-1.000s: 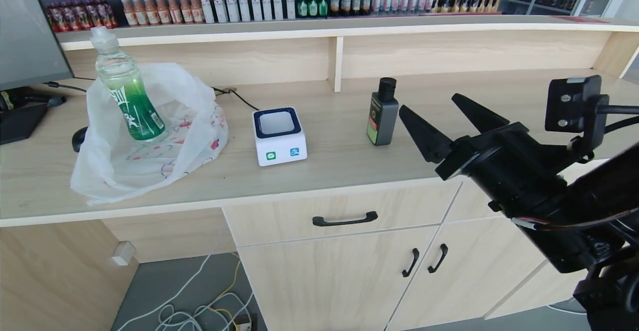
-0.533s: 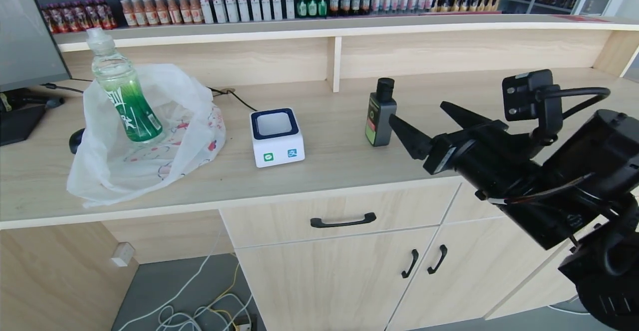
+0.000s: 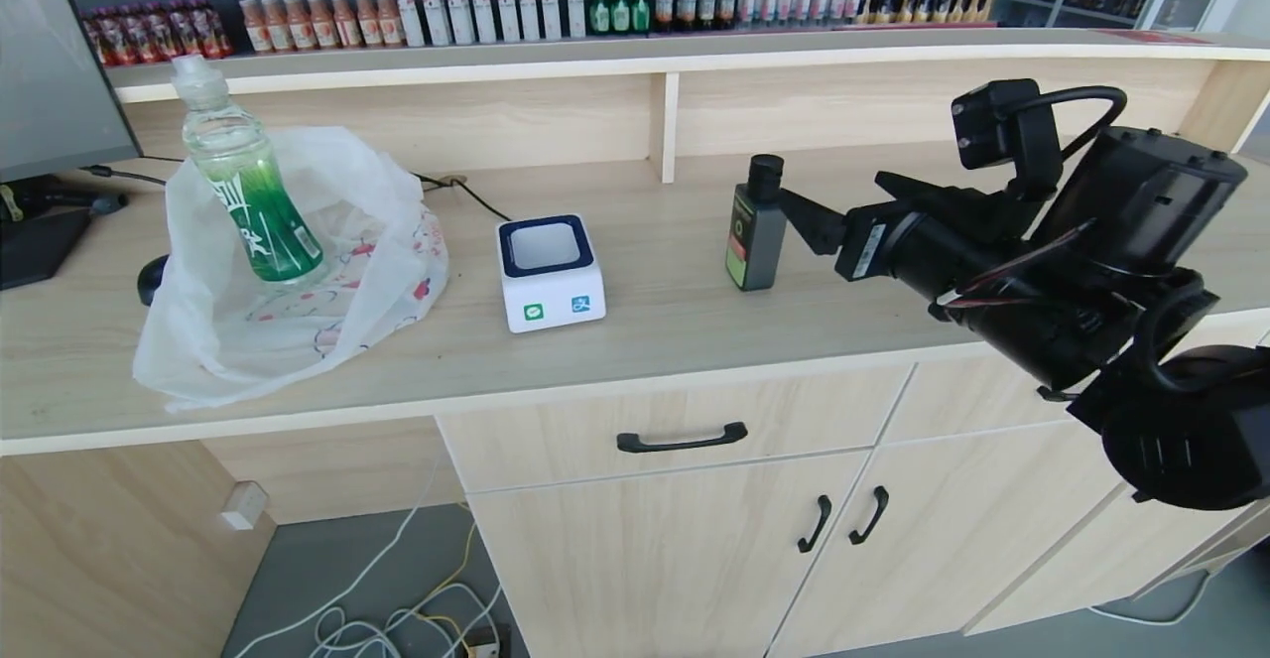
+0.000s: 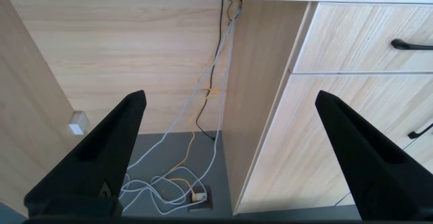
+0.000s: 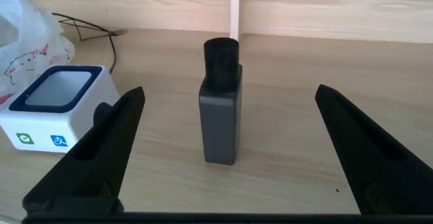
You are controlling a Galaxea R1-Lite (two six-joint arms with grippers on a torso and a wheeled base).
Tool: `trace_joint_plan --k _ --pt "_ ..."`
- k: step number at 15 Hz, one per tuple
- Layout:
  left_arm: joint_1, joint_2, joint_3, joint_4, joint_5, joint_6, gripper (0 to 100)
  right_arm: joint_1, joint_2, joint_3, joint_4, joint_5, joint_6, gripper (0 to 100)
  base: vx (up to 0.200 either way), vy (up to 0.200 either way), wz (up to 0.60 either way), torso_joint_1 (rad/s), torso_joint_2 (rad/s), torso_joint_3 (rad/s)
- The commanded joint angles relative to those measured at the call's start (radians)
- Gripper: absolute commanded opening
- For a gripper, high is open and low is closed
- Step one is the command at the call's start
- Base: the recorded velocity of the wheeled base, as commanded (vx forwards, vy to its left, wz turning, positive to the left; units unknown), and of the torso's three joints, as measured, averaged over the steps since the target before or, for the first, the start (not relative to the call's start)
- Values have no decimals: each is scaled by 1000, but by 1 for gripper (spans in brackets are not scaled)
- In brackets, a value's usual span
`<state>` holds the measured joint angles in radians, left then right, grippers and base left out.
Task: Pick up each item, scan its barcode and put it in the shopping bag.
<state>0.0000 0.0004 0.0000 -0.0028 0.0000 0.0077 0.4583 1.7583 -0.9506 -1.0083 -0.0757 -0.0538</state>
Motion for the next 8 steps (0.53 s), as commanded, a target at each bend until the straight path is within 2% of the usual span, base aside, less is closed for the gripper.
trace_joint_plan --k 1,8 --pt "0 0 0 0 0 0 100 6 69 -76 2 1 0 100 0 0 0 0 0 0" --pt "0 0 0 0 0 0 100 28 204 -266 42 -1 25 100 0 0 0 0 0 0"
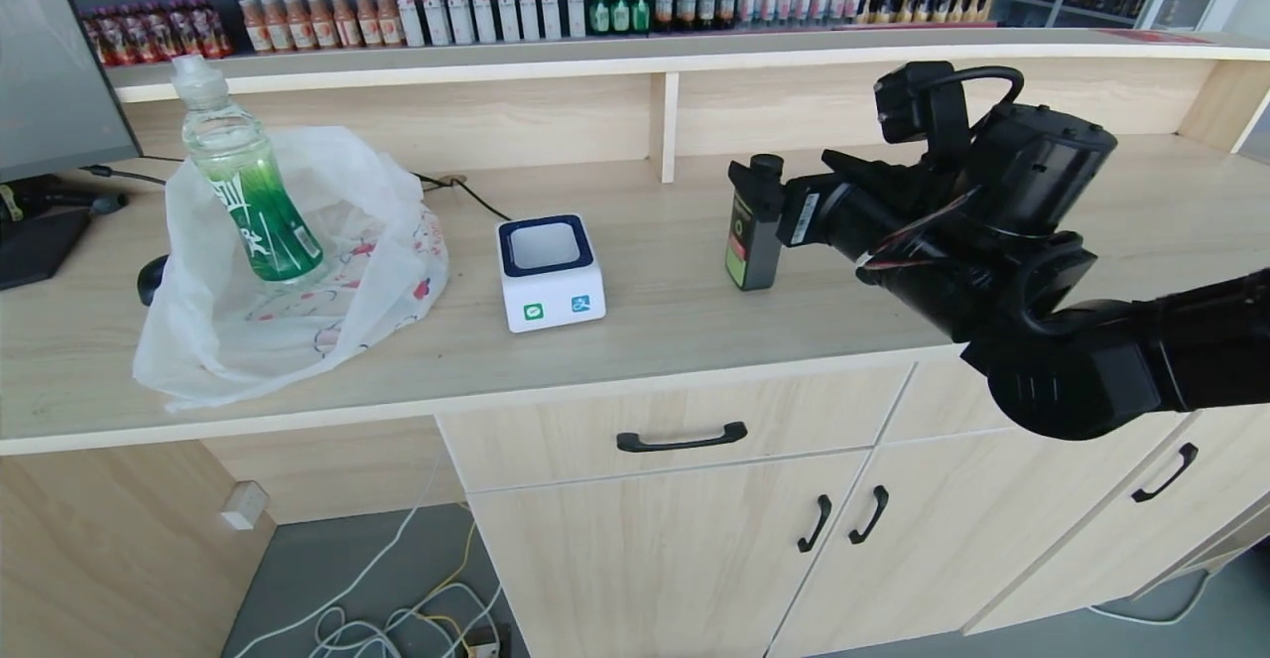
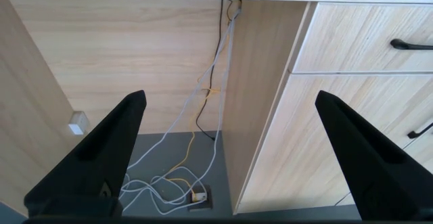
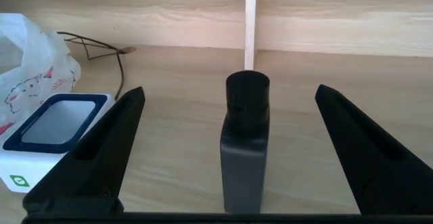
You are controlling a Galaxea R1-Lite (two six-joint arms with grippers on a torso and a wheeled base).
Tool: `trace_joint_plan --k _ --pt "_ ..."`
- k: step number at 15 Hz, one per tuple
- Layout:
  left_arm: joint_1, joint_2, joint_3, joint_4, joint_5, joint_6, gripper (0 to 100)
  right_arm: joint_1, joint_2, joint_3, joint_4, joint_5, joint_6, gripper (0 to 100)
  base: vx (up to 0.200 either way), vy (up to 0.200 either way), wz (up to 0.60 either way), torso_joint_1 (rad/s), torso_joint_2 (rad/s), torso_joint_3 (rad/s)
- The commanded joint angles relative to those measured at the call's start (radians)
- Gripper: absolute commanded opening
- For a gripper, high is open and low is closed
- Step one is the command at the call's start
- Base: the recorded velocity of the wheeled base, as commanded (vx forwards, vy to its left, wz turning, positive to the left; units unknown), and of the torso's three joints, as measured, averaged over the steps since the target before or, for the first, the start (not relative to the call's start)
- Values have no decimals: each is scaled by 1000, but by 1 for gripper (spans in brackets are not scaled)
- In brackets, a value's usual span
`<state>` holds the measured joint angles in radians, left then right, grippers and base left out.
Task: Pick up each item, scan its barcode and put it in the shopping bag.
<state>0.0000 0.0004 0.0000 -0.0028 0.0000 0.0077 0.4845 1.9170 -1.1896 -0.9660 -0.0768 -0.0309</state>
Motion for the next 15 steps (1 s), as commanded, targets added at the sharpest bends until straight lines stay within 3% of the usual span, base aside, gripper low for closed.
trace_joint_plan --k 1,7,15 --pt "0 0 0 0 0 0 100 -1 60 -38 0 0 2 100 0 0 0 0 0 0" --pt "0 0 0 0 0 0 100 -32 163 -174 7 -8 2 100 0 0 0 0 0 0" --pt "0 0 0 0 0 0 100 -52 201 -196 24 -8 20 100 0 0 0 0 0 0"
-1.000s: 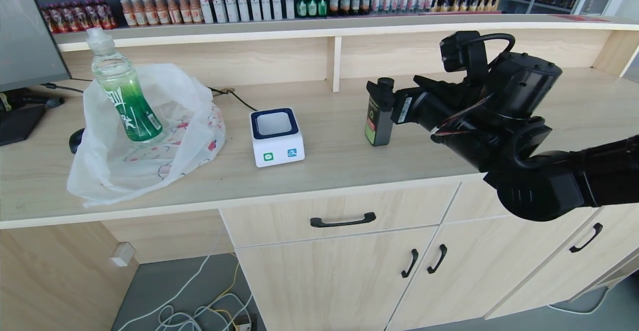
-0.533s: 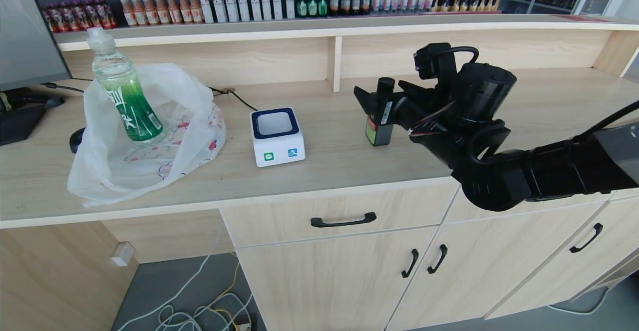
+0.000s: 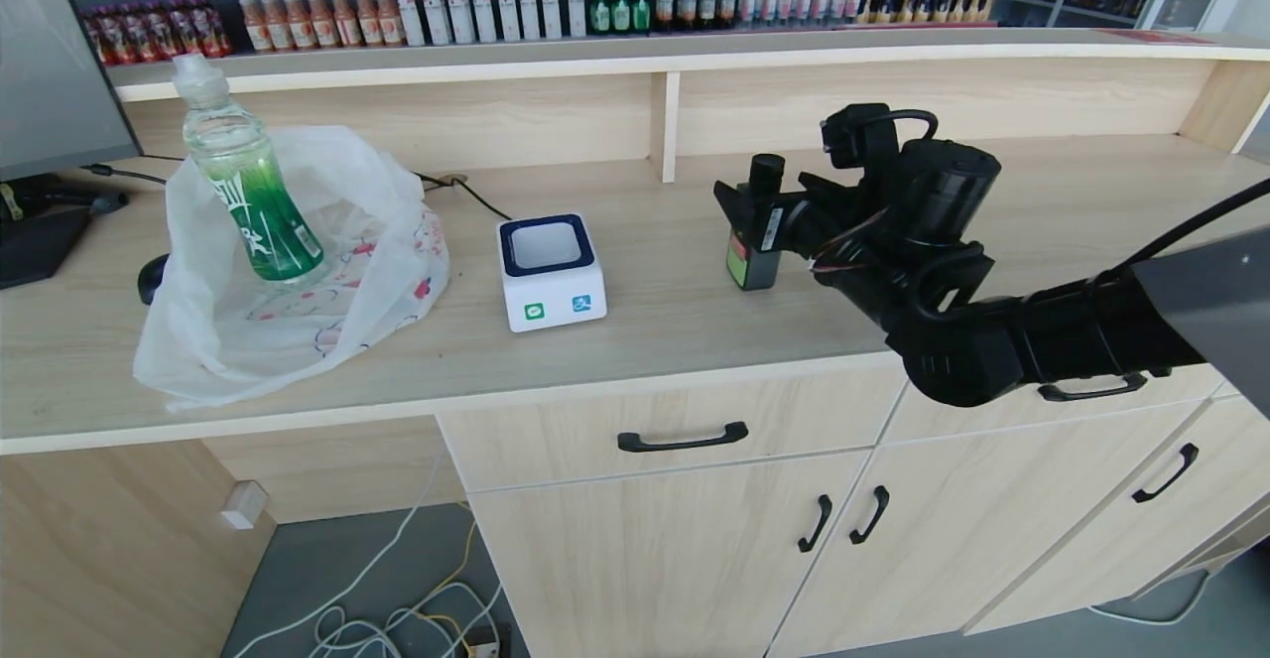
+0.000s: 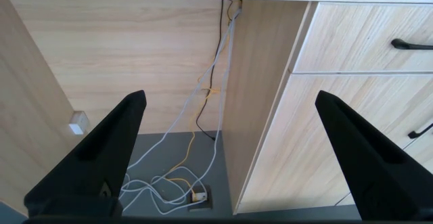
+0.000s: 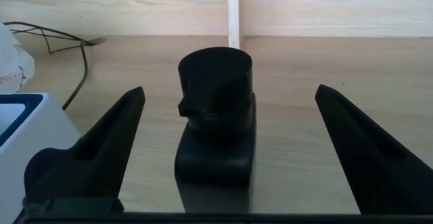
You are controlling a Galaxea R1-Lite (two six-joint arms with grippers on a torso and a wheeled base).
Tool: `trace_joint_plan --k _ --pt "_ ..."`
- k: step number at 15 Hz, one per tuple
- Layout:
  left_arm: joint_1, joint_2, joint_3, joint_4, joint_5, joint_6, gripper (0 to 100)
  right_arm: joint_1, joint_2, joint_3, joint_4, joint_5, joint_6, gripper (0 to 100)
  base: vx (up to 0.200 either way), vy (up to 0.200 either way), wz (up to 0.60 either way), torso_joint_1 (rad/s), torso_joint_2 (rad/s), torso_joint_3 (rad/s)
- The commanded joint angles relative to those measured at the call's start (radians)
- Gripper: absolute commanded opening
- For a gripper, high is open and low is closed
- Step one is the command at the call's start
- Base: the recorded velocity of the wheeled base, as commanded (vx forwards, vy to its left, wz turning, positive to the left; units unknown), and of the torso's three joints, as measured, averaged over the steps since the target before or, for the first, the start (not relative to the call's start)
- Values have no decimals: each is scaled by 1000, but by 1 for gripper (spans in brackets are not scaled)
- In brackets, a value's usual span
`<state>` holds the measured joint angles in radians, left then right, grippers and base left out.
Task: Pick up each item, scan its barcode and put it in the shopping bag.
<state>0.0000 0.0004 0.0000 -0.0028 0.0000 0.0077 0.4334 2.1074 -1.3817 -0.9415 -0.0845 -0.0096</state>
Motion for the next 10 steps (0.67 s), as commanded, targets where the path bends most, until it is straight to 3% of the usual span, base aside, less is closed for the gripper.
trace_joint_plan --k 1,10 --pt "0 0 0 0 0 0 100 -1 22 -10 0 0 -1 100 0 0 0 0 0 0" --pt "0 0 0 0 0 0 100 -1 82 -28 -5 -15 22 100 0 0 0 0 0 0"
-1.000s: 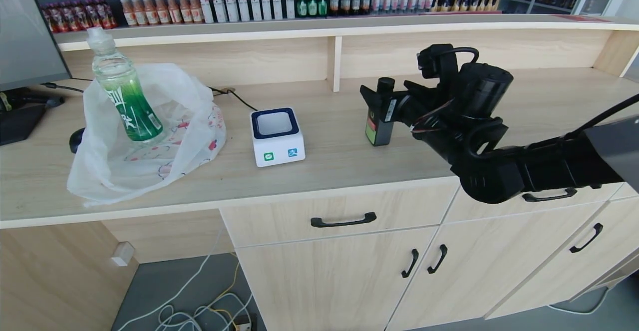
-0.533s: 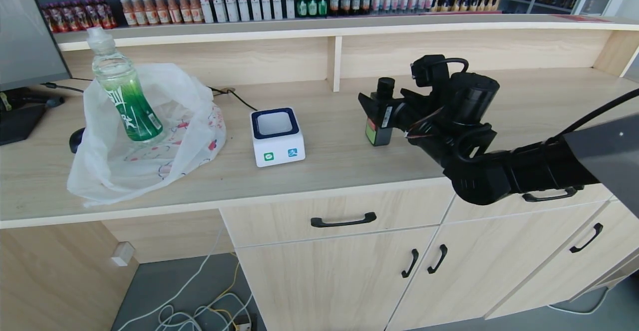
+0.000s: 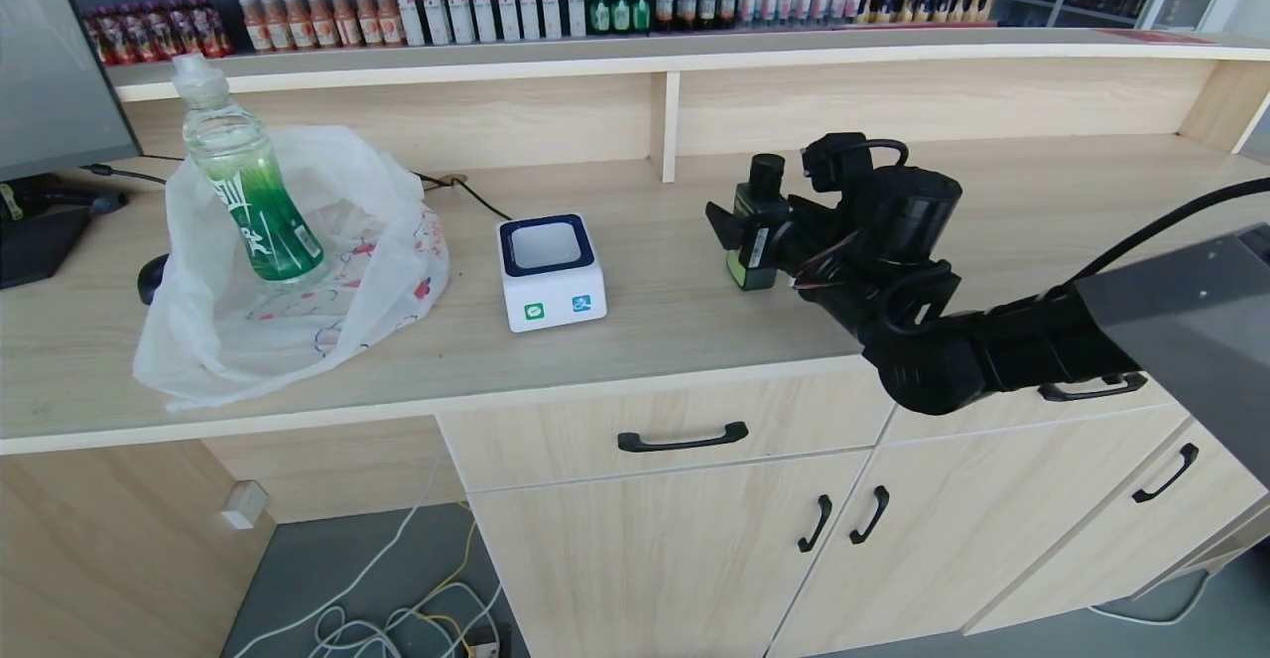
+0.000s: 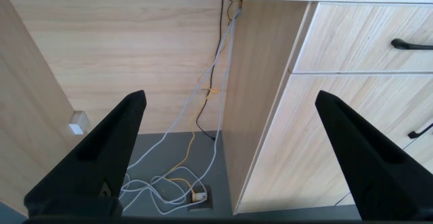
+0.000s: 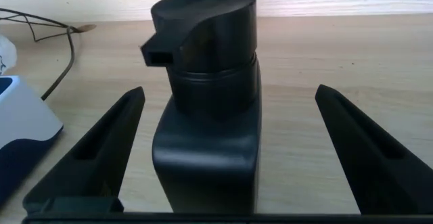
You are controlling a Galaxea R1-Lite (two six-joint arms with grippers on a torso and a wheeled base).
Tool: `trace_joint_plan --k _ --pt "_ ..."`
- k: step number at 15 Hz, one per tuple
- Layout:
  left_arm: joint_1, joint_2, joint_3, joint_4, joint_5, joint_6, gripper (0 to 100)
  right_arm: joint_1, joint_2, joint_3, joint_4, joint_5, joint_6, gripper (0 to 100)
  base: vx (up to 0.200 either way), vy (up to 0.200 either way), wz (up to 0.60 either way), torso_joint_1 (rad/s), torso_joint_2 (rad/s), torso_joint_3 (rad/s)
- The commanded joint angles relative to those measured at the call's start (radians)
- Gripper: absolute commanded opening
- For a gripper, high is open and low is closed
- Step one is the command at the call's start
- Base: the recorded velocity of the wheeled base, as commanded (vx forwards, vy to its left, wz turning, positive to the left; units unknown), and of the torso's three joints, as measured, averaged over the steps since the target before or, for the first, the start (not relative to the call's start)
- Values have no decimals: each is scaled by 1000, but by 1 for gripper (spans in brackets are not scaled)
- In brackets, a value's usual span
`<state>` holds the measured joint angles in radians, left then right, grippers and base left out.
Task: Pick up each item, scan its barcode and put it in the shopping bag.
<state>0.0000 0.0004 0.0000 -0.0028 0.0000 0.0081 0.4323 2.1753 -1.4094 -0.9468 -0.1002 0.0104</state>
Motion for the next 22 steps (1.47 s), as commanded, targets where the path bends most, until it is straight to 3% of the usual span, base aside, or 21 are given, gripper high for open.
trace_joint_plan --k 1,12,13,22 --pt "0 0 0 0 0 0 100 0 18 3 -4 -1 2 100 0 0 0 0 0 0" --pt "0 0 0 0 0 0 100 0 43 -2 -20 -24 14 100 0 0 0 0 0 0" --pt "0 0 0 0 0 0 100 0 43 -2 -21 -24 14 0 0 0 0 0 0 0" --pt "0 0 0 0 0 0 100 8 38 -3 -40 -64 8 0 0 0 0 0 0 0"
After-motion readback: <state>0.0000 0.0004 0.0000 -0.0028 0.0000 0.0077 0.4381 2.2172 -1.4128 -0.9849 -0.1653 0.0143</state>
